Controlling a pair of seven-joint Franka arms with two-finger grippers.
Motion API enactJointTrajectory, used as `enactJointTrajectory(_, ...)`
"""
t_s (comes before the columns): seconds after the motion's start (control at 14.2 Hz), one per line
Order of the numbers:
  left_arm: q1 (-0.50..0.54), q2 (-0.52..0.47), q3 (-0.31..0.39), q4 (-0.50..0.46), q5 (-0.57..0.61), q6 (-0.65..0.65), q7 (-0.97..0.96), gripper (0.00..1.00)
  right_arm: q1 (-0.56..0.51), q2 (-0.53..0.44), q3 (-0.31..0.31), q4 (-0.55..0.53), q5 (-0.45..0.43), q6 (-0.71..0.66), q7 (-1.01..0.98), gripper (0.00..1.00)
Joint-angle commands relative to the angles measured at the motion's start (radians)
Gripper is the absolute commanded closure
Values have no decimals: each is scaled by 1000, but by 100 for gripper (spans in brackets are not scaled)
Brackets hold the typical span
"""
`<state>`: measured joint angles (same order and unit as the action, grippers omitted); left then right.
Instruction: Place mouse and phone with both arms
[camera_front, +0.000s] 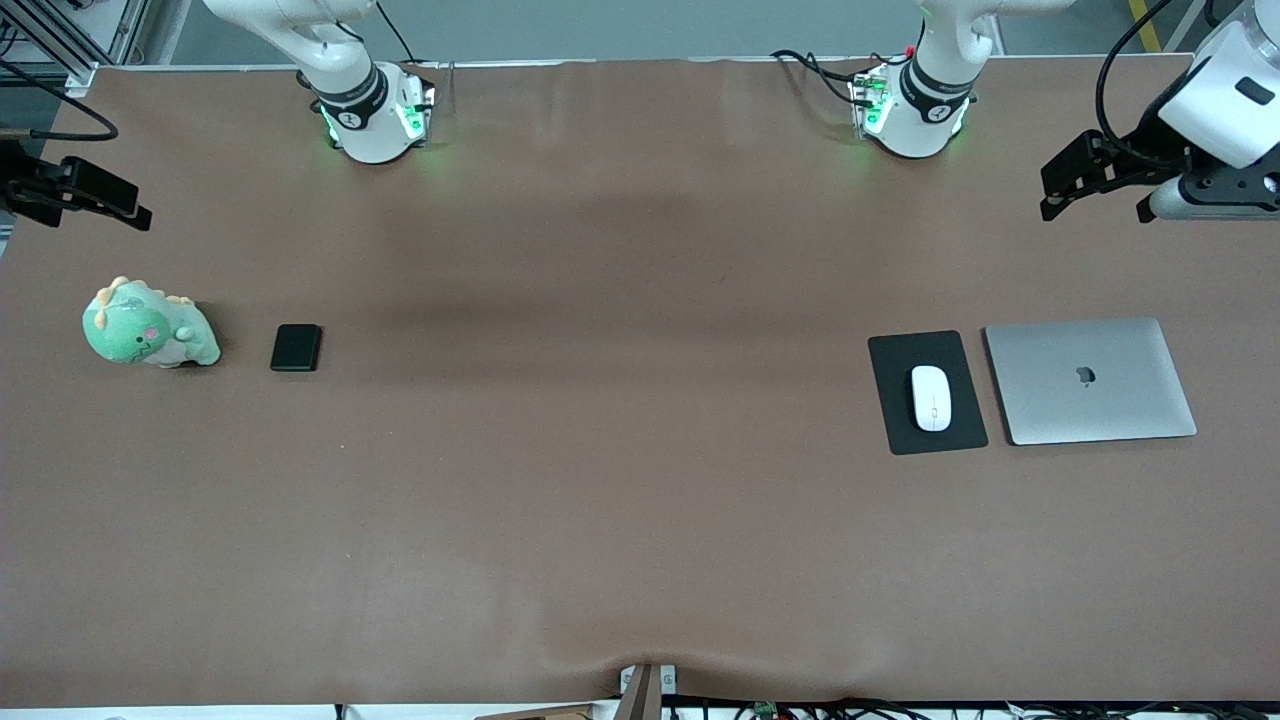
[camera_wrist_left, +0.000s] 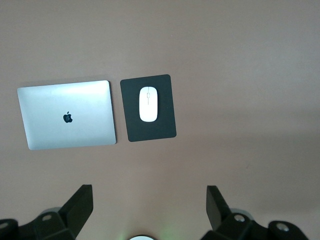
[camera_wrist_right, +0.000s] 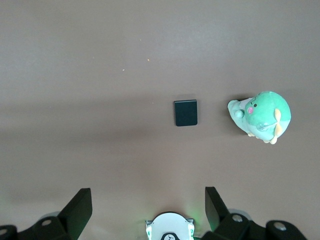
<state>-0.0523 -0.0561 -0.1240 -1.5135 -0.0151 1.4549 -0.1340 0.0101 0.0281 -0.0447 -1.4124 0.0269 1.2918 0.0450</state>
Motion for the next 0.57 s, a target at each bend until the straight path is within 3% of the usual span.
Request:
enactJointTrajectory(0.0,2,-7,3,-7,-16,12,-1,0,-33,-33,17,-42,-12,15,-37,0)
enactJointTrajectory(0.49,-1,21,4,7,-14,10,-10,0,-56,-27,12,-40,-8,15,-83,0)
